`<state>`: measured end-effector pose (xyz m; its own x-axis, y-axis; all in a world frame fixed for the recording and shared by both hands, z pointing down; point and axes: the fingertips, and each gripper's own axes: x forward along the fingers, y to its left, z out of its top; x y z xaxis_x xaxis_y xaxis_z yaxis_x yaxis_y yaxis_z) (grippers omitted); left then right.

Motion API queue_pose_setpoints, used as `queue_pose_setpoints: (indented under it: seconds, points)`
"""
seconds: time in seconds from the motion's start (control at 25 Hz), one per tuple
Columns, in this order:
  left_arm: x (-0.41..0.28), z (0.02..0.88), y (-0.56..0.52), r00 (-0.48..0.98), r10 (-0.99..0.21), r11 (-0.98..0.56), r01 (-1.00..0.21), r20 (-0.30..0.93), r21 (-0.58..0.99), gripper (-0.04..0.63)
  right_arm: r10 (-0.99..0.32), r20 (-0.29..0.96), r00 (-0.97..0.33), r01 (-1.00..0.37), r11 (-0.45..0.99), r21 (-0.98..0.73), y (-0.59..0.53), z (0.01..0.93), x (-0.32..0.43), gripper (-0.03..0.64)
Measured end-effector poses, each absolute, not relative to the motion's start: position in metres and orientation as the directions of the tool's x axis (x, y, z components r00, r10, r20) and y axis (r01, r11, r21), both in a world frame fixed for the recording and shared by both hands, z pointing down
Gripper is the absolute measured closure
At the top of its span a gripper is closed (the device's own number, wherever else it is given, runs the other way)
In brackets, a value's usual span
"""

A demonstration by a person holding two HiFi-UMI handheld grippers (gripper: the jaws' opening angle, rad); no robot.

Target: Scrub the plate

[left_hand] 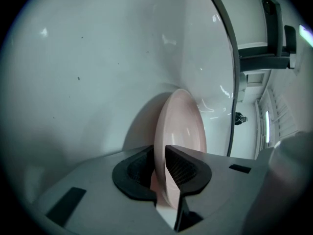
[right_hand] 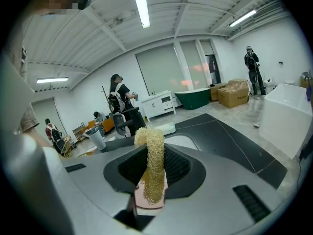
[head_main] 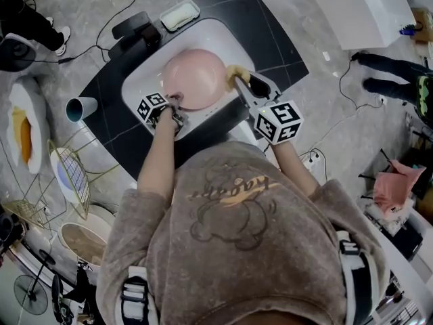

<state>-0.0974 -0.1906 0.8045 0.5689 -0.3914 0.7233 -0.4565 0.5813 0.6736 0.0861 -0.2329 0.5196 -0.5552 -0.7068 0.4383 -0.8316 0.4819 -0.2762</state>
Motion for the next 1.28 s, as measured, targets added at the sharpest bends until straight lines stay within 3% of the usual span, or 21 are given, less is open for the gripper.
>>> queue_pose_setpoints:
  seconds: [0.48, 0.76, 1.28]
  points:
    - [-0.094, 0.740, -0.209, 0.554, -0.526, 0.402, -0.507, 0.646, 0.762, 0.545, -0.698, 0.397, -0.596, -0.802, 0.533, -0.269, -0.211, 0.505, 0.080, 0.531]
    - [-0.088, 0.668, -0.214, 0.566, -0.651, 0.284, -0.436, 0.505, 0.854, 0.545, -0.724, 0.341, -0.600, -0.800, 0.542, -0.256, -0.201, 0.487, 0.086, 0.531]
    - [-0.078, 0.544, -0.190, 0.568, -0.757, 0.054, -0.439, 0.323, 0.897, 0.545, -0.712, 0.245, -0.658, -0.752, 0.633, -0.182, -0.181, 0.442, 0.068, 0.531]
